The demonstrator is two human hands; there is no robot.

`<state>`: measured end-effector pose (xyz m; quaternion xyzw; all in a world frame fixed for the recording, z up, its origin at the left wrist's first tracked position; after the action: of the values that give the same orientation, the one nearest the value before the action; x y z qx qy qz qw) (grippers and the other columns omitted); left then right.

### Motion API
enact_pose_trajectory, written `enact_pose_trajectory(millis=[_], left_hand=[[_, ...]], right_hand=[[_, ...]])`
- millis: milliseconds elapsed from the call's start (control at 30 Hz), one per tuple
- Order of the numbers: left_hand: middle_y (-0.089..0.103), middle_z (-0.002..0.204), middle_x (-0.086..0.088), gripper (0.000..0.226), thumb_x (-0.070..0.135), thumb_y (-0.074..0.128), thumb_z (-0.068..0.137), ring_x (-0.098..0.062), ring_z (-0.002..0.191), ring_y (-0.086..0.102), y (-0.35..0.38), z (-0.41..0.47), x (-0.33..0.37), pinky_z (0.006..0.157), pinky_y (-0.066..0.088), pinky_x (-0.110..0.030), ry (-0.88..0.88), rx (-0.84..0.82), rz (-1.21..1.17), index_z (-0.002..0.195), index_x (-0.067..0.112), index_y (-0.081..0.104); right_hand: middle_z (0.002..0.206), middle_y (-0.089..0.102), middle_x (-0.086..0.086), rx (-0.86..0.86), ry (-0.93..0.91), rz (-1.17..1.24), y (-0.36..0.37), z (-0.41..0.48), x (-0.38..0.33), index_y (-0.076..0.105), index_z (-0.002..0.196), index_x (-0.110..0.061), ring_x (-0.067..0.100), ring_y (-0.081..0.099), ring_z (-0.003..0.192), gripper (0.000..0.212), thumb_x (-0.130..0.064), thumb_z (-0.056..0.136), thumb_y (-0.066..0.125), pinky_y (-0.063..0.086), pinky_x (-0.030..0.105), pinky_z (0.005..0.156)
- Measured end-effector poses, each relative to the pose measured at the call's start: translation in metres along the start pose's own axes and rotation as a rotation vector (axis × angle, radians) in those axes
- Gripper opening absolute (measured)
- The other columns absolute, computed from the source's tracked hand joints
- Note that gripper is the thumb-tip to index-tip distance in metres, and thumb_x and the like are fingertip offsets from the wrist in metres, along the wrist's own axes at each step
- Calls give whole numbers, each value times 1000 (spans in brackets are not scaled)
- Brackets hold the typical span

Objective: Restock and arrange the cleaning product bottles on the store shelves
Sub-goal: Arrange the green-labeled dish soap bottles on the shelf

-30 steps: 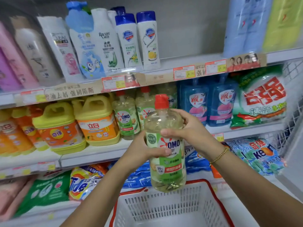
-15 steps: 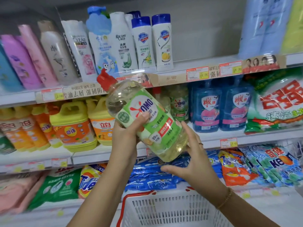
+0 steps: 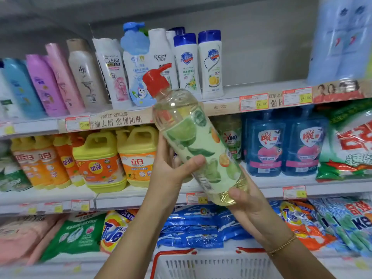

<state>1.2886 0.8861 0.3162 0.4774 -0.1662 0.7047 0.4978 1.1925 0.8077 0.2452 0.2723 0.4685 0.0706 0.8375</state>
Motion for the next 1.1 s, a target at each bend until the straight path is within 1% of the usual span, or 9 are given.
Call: enact_pose_trajectory(millis=[133, 267, 433, 567, 733, 833, 900, 1000, 1100], left_hand=[[71, 108, -8, 103, 45, 95, 35, -26, 99, 68, -7, 0, -5, 75, 55, -32, -36, 21, 10, 122, 9, 52], [73, 102, -6, 83, 31, 90, 41, -25, 94, 70, -26, -1, -6, 74, 55, -34, -26, 107, 72, 113, 10, 57], [73, 106, -3, 67, 22, 83, 57, -22, 98, 70, -36, -9, -17, 82, 57, -40, -47, 328, 65, 118, 14, 57], [70, 112, -7, 64, 24, 79, 64, -24, 103, 68, -32, -7, -27, 82, 57, -39, -89, 349, -1, 123, 14, 56], [68, 118, -7, 76, 28, 87, 62, -23, 107, 65, -20, 5, -18, 80, 56, -33, -83, 73, -115, 129, 15, 54], [66, 119, -9, 103, 38, 93, 47, -24, 107, 63, -8, 7, -22, 82, 55, -33, -114, -43, -136, 135, 8, 47], [67, 99, -11, 103, 41, 95, 42, -27, 92, 60, -2, 4, -30, 79, 53, -37, -150, -53, -152, 126, 1, 49], [61, 66, -1, 79, 31, 93, 45, -20, 66, 54, -6, 2, -34, 68, 50, -32, -132, 9, -146, 107, 3, 52], [65, 70, 3, 66, 24, 81, 50, -10, 56, 60, -12, -1, -31, 55, 51, -23, -96, 138, -114, 107, 7, 53]], right_hand=[[135, 53, 24, -119, 220, 348, 12, -3, 38, 57, 130, -11, 44, 54, 119, 73, -40, 69, 83, 45, 53, 99], [135, 52, 24, -11, 265, 433, 10, -5, 54, 58, 129, -11, 45, 51, 122, 76, -52, 68, 78, 43, 59, 99], [123, 65, -2, 232, 23, -289, -9, 0, 24, 48, 128, -27, 18, 61, 115, 82, -27, 58, 91, 54, 31, 86], [113, 66, -12, 346, -130, -486, -12, -7, 1, 46, 127, -28, 6, 64, 103, 78, -16, 60, 84, 53, 19, 79], [124, 64, 9, 190, 74, 9, -14, -3, 17, 59, 126, -23, 28, 63, 110, 87, -51, 49, 88, 52, 50, 87], [103, 67, 26, 150, 325, 320, -7, -12, 36, 74, 103, -9, 37, 68, 75, 85, -50, 30, 94, 59, 41, 60], [92, 63, 33, 130, 425, 389, -2, -22, 43, 72, 103, 0, 38, 64, 63, 92, -51, 28, 93, 57, 37, 50], [105, 65, 31, 199, 430, 362, -11, -23, 45, 68, 110, 2, 43, 68, 81, 86, -54, 47, 86, 59, 45, 59], [125, 62, 18, 200, 294, 148, -24, -16, 31, 53, 129, -15, 39, 61, 111, 75, -55, 68, 74, 56, 49, 81]])
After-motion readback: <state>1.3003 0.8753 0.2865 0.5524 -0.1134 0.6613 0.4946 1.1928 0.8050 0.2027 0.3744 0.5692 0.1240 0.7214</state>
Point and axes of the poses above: each hand's wrist, its own z-axis towards the middle knuckle, its own y-axis out of the palm, x = y × z, the point moved 9 cm from there along z, towards the middle knuckle
